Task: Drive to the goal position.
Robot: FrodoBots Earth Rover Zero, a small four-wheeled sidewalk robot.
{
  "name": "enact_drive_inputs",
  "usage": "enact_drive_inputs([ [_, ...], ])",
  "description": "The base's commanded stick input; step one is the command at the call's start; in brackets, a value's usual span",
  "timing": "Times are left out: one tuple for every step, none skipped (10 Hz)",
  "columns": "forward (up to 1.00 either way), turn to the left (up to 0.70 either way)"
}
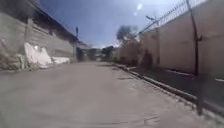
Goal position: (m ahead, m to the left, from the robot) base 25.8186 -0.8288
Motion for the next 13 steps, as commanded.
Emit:
enact_drive_inputs([
  [1.00,0.00],
  [1.00,0.00],
  [1.00,0.00],
  [1.00,-0.02],
  [1.00,-0.08],
  [1.00,-0.11],
  [1.00,-0.13],
  [1.00,-0.13],
  [1.00,-0.02],
  [1.00,0.00],
  [1.00,0.00],
  [1.00,0.00],
  [1.00,0.00],
])
